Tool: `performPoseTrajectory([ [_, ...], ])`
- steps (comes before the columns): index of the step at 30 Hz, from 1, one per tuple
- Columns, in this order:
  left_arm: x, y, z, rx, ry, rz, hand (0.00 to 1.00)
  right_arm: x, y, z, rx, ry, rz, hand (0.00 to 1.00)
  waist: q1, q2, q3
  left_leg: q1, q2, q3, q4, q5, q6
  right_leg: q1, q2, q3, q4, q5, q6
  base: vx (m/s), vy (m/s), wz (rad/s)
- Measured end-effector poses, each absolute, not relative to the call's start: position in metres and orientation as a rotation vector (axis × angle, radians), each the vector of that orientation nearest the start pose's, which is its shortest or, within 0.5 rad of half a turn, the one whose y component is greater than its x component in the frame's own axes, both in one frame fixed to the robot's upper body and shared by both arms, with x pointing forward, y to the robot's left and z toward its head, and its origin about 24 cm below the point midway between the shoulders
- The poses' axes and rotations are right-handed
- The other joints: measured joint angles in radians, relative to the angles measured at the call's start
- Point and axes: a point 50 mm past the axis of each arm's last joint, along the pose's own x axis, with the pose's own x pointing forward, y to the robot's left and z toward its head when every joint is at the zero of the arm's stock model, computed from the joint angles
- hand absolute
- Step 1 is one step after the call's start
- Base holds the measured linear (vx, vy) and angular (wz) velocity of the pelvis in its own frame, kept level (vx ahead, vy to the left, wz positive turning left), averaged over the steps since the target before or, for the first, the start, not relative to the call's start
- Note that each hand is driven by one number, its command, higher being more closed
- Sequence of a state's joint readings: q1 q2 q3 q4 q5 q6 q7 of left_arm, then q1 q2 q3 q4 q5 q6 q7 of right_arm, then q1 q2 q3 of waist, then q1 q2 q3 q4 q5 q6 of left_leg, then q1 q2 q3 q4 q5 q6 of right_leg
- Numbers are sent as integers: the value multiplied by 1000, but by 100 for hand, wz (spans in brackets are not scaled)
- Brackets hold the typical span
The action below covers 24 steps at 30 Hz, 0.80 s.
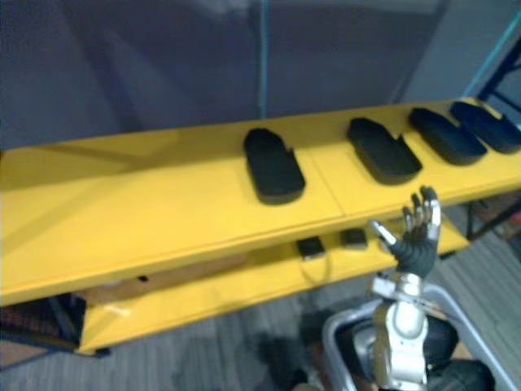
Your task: Walk over and take plastic housings, then place them on the shelf
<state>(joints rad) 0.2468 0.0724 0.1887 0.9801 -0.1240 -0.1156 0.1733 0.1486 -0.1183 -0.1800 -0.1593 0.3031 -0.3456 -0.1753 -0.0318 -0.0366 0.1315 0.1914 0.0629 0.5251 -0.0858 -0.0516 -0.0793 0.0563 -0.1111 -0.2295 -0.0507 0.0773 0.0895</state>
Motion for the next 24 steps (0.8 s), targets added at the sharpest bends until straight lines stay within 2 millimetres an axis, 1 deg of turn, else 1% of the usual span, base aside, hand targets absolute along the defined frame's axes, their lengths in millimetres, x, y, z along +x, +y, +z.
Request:
performPoseTrajectory([
  [2, 47, 218, -160, 35, 1112, 434, 0, 208, -234, 82, 133, -374, -421, 0, -4, 1, -1, 2, 1, 25, 1, -2, -3, -15, 7, 28, -1, 5, -3, -10, -18, -38],
  [3, 49, 218, -160, 83, 1121, 370, 0, 207, -236, 82, 119, -364, -444, 0, -14, -1, -3, 4, 4, 49, 5, -4, -5, -27, 15, 54, -1, 14, -7, 11, -16, -48],
  [5, 51, 217, -161, 131, 1130, 292, 0, 203, -241, 80, 112, -354, -478, 0, -23, -3, -3, 20, 8, 101, 5, -10, -15, -45, 30, 108, -2, 23, -13, 24, -11, -84],
  [6, 50, 217, -161, 143, 1144, 261, 0, 199, -245, 78, 103, -346, -497, 0, -42, -6, -6, 29, 13, 136, 12, -19, -22, -55, 43, 147, -1, 25, -15, 28, -10, -98],
  [7, 50, 218, -162, 159, 1149, 244, 0, 196, -247, 77, 99, -341, -505, 0, -48, -8, -7, 29, 18, 152, 29, -31, -24, -59, 48, 166, -1, 28, -18, 33, -19, -100],
  [8, 50, 219, -162, 178, 1158, 221, 0, 191, -250, 76, 89, -332, -515, 0, -60, -13, -6, 26, 36, 179, 94, -66, -24, -67, 60, 210, -1, 32, -21, 33, -63, -118],
  [9, 50, 222, -161, 189, 1159, 217, 0, 189, -250, 74, 95, -329, -496, 0, -66, -21, -7, 5, 60, 157, 203, -108, -3, -74, 71, 264, 1, 35, -25, 30, -96, -129],
  [10, 51, 223, -161, 191, 1154, 218, 0, 188, -250, 74, 105, -332, -479, 0, -66, -22, -7, -11, 74, 117, 267, -129, 22, -77, 78, 291, 3, 37, -26, 34, -131, -146],
  [11, 53, 222, -160, 182, 1143, 226, 0, 189, -249, 76, 124, -350, -436, 0, -64, -14, -4, -59, 97, 2, 407, -169, 63, -82, 85, 347, 10, 30, -36, 21, -89, -119],
  [12, 54, 221, -160, 168, 1133, 231, 0, 190, -248, 77, 125, -358, -411, 0, -66, -8, -5, -90, 105, -63, 473, -184, 74, -89, 93, 374, 16, 30, -38, 14, -45, -140],
  [13, 60, 217, -158, 141, 1099, 237, 0, 191, -247, 80, 115, -374, -369, 0, -66, 10, -1, -132, 106, -185, 570, -201, 73, -101, 108, 415, 26, 30, -38, -19, 47, -116],
  [14, 68, 210, -156, 109, 1056, 228, 0, 193, -247, 84, 97, -400, -336, 0, -65, 42, -6, -159, 101, -276, 611, -220, 47, -118, 121, 435, 28, 36, -39, -25, 74, -100],
  [15, 74, 206, -154, 102, 1029, 218, 0, 195, -246, 87, 101, -414, -322, 0, -65, 53, -7, -165, 98, -298, 614, -229, 32, -130, 123, 441, 30, 39, -36, -47, 116, -56],
  [16, 88, 197, -150, 86, 970, 192, 0, 201, -239, 91, 123, -437, -294, 0, -65, 61, -2, -178, 90, -312, 607, -246, 22, -153, 122, 447, 33, 50, -28, -72, 117, -13],
  [17, 98, 189, -148, 81, 938, 163, 0, 207, -232, 93, 137, -447, -266, 0, -65, 60, 1, -190, 81, -319, 591, -255, 22, -170, 114, 445, 34, 56, -20, -98, 139, 18],
  [18, 112, 178, -144, 71, 896, 128, 0, 220, -218, 97, 138, -468, -212, 0, -61, 53, 17, -191, 62, -326, 549, -261, 22, -184, 96, 428, 34, 72, -6, -104, 113, 38],
  [20, 121, 168, -142, 71, 869, 92, 0, 232, -203, 104, 142, -495, -149, 0, -54, 37, 42, -196, 49, -334, 516, -264, 22, -196, 82, 415, 34, 80, -4, -144, 99, 48],
  [21, 131, 164, -138, 76, 838, 87, 0, 241, -191, 116, 143, -542, -99, 0, -36, 33, 70, -208, 41, -364, 488, -282, 18, -209, 75, 390, 32, 90, 3, -208, 98, 62],
  [22, 134, 163, -137, 79, 827, 97, 0, 247, -186, 123, 145, -569, -80, 0, -30, 36, 78, -221, 40, -383, 473, -299, 18, -226, 73, 373, 32, 96, 8, -174, 72, 68],
  [23, 136, 164, -136, 80, 814, 108, 0, 252, -181, 128, 144, -585, -73, 0, -21, 31, 86, -240, 33, -397, 463, -305, 19, -240, 65, 362, 31, 106, 15, -162, 43, 53],
  [24, 141, 169, -133, 75, 785, 139, 0, 258, -176, 131, 149, -594, -57, 0, 0, 27, 105, -253, 20, -409, 466, -303, 22, -245, 54, 355, 30, 112, 19, -145, 21, 36],
])
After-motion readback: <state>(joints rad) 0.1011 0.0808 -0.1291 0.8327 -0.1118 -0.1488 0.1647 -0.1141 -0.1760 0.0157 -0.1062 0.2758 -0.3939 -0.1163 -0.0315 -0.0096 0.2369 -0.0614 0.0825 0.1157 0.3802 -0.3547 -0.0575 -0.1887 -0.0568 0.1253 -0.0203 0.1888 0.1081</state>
